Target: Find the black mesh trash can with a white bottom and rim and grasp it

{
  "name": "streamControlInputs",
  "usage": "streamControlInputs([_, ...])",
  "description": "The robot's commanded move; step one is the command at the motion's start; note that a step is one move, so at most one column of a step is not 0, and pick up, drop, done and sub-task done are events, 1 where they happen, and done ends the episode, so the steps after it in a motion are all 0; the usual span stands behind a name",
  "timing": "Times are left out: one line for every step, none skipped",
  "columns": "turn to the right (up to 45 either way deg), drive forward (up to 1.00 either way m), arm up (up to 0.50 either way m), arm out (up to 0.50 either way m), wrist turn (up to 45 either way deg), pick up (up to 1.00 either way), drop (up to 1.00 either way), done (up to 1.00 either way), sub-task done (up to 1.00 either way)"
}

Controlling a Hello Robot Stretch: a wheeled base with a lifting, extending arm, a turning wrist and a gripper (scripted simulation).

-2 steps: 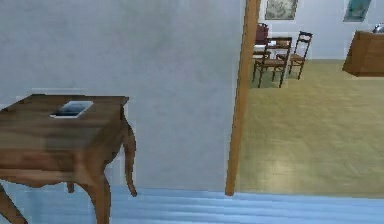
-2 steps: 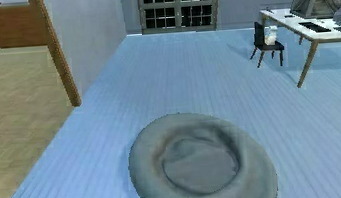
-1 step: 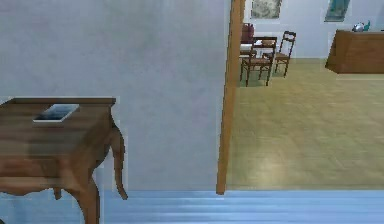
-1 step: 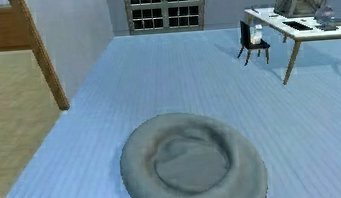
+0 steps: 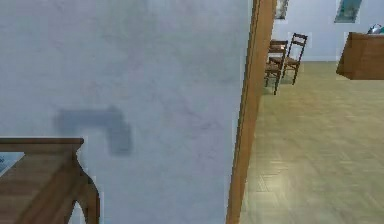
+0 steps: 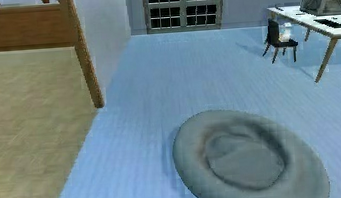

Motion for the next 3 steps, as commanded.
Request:
streamControlInputs([42.0, 0.0, 0.0, 0.0, 0.0, 0.0, 0.0, 0.0, 0.0])
streamControlInputs([0.0, 0.4, 0.0, 0.0, 0.0, 0.0, 0.0, 0.0, 0.0])
streamControlInputs([-15.0, 0.0, 0.0, 0.0, 0.0, 0.0, 0.0, 0.0, 0.0])
